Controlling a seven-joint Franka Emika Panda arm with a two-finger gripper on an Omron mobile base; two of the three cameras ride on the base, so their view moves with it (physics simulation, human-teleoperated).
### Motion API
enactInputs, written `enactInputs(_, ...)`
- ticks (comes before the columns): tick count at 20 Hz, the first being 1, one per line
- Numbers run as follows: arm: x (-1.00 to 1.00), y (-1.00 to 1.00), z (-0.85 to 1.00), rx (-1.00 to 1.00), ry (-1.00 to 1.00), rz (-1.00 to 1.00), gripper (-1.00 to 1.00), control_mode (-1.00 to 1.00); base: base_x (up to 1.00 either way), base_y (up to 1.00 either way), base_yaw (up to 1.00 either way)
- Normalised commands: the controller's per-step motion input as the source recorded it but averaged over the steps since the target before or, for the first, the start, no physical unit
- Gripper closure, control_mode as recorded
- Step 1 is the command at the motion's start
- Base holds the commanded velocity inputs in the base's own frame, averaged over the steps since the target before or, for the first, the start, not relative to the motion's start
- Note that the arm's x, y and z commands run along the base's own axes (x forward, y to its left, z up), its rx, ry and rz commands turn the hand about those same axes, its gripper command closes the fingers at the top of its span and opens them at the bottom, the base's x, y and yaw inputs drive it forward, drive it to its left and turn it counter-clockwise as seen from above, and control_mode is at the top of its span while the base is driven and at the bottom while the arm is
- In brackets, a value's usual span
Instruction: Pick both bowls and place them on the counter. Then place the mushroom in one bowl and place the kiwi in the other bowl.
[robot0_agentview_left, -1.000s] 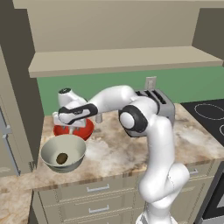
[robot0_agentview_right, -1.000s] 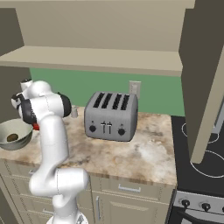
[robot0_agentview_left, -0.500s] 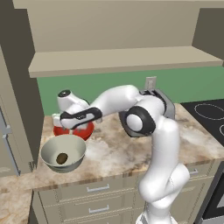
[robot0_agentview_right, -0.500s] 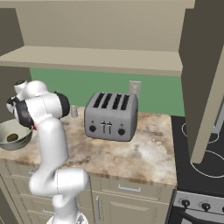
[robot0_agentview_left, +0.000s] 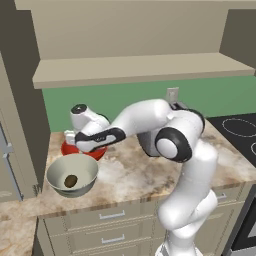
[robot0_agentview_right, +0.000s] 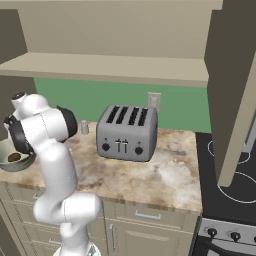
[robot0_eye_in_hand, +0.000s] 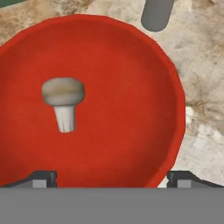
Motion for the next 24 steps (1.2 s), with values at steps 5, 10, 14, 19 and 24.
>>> enactInputs(5, -0.35, -0.30, 0.27, 0.00, -0.07, 0.02, -1.00, -1.00, 0.00, 0.00, 0.00)
enactInputs(10, -0.42, -0.29, 0.23, 0.00, -0.05, 0.07, -1.00, -1.00, 0.00, 0.00, 0.00)
enactInputs(14, -0.45, -0.35, 0.20, 0.04, 0.00, 0.08, -1.00, -1.00, 0.00, 0.00, 0.00)
enactInputs(19, -0.48, -0.39, 0.23, 0.05, 0.00, 0.08, -1.00, -1.00, 0.00, 0.00, 0.00)
enactInputs(24, -0.50, -0.36, 0.27, 0.01, 0.00, 0.05, -1.00, -1.00, 0.00, 0.00, 0.00)
